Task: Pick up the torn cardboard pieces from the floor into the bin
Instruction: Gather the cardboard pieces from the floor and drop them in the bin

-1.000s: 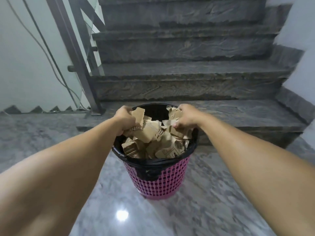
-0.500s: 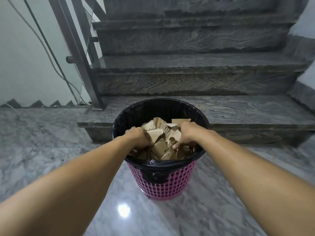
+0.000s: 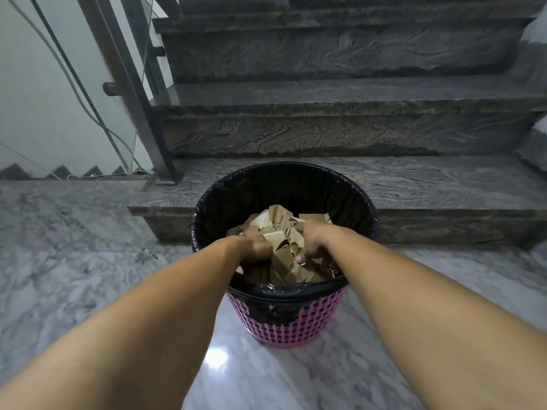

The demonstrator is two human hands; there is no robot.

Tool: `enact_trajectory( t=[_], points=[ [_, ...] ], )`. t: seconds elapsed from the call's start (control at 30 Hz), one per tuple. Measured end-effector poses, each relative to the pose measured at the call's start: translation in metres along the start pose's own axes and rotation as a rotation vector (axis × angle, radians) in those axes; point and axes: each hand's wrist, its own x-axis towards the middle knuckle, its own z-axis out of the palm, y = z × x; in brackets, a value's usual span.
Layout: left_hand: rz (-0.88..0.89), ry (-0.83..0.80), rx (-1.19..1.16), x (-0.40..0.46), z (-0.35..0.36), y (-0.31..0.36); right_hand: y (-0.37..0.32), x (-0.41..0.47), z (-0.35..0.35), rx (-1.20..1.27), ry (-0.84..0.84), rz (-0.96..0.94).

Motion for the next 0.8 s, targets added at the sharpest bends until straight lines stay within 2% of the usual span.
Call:
enact_trajectory(
  t=[0.07, 0.13, 0.3, 0.57, 0.8],
  points=[
    [-0.001, 0.017, -0.184, 0.002, 0.001, 0.002, -0.001, 0.002, 0.001, -0.021, -0.008, -0.006],
    [-0.025, -0.015, -0.227, 0.003, 0.002, 0.000, -0.001, 0.003, 0.002, -0.032, -0.029, -0.010],
    [-0.074, -0.040, 0.124, 0.004, 0.009, -0.010, -0.004, 0.003, 0.004, -0.082, -0.056, -0.011],
    [-0.087, -0.070, 0.354, 0.009, 0.012, -0.011, -0.004, 0.003, 0.006, -0.125, -0.136, -0.017],
    [-0.072, -0.071, 0.458, 0.009, 0.011, -0.010, -0.005, 0.002, 0.006, -0.104, -0.153, -0.020]
  ],
)
